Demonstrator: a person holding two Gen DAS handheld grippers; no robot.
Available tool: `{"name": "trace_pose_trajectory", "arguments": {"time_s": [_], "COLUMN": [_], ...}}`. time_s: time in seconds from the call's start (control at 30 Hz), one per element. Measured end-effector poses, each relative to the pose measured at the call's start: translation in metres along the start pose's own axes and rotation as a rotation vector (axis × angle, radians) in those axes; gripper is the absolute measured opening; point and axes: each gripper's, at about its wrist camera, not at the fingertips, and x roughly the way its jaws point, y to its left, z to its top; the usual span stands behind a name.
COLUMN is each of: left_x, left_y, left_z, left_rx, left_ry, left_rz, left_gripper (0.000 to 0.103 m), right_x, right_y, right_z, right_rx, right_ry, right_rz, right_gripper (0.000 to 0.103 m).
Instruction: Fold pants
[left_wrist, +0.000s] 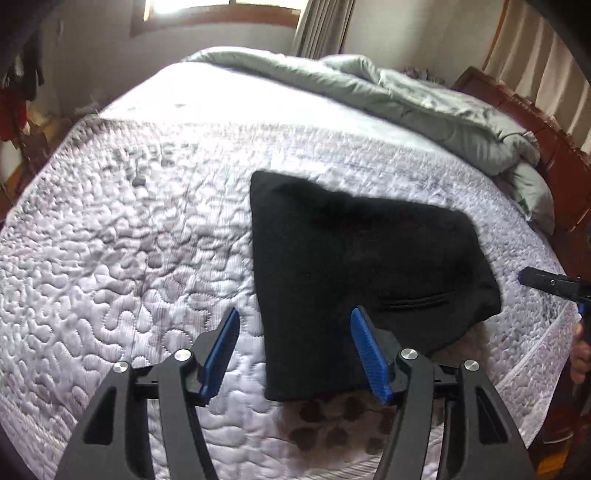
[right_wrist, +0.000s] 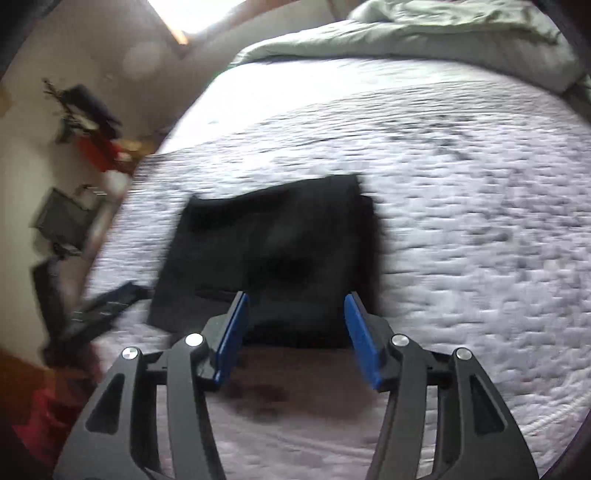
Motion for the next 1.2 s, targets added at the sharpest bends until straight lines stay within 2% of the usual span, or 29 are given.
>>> {"name": "trace_pose_trajectory", "arguments": {"time_s": [0.03, 0.07, 0.17, 0.27, 0.37, 0.5, 0.6, 0.67, 0.77, 0.8, 0.87, 0.93, 0.97, 1.03, 1.1, 1.2], "left_x": [-0.001, -0.002, 0.015, 0.037, 0.046, 0.053, 0.047, 0.038, 0.015, 0.005, -0.008, -0.019, -0.022, -0.031, -0.038, -0.050], "left_y": [-0.005, -0.010, -0.025, -0.021, -0.020, -0.025, -0.023, -0.021, -0.019, -0.018, -0.016, -0.015, -0.015, -0.019, -0.024, -0.028], "left_z": [0.002, 0.003, 0.003, -0.004, -0.011, -0.021, -0.023, -0.020, -0.021, -0.022, -0.025, -0.029, -0.031, -0.035, -0.040, -0.047], "left_rx": [-0.007, -0.008, 0.044, 0.042, 0.087, 0.130, 0.112, 0.084, 0.045, 0.029, -0.007, -0.042, -0.044, -0.019, -0.005, 0.006], "left_ry": [-0.005, -0.004, 0.064, 0.141, 0.153, 0.146, 0.126, 0.118, 0.080, 0.060, 0.057, 0.070, 0.080, 0.099, 0.111, 0.117], "left_rz": [-0.017, -0.038, -0.037, -0.018, -0.010, 0.018, 0.007, 0.005, 0.056, 0.062, 0.030, 0.003, 0.005, 0.028, 0.070, 0.084], "left_gripper": [0.063, 0.063, 0.063, 0.063, 0.063, 0.063, 0.064, 0.066, 0.085, 0.087, 0.095, 0.098, 0.098, 0.099, 0.099, 0.099], "right_x": [0.005, 0.011, 0.034, 0.048, 0.055, 0.066, 0.061, 0.049, 0.027, 0.017, 0.004, -0.008, -0.013, -0.022, -0.029, -0.035], "right_y": [0.005, 0.009, 0.012, -0.002, -0.014, -0.014, -0.012, -0.011, -0.004, 0.000, 0.007, 0.012, 0.015, 0.019, 0.027, 0.041], "right_z": [0.002, 0.004, 0.000, -0.009, -0.022, -0.032, -0.038, -0.040, -0.050, -0.054, -0.061, -0.068, -0.071, -0.078, -0.084, -0.091], "right_rx": [0.015, 0.017, 0.014, 0.047, 0.068, 0.048, 0.067, 0.081, 0.076, 0.069, 0.069, 0.079, 0.074, 0.069, 0.051, 0.012], "right_ry": [0.016, 0.034, 0.095, 0.132, 0.143, 0.160, 0.152, 0.108, 0.065, 0.050, 0.034, 0.030, 0.031, 0.032, 0.035, 0.041], "right_rz": [0.047, 0.047, -0.039, -0.103, -0.091, -0.125, -0.117, -0.089, -0.104, -0.114, -0.120, -0.132, -0.139, -0.160, -0.199, -0.255], "right_gripper": [0.053, 0.051, 0.050, 0.047, 0.046, 0.044, 0.043, 0.045, 0.056, 0.059, 0.063, 0.075, 0.077, 0.090, 0.090, 0.092]}}
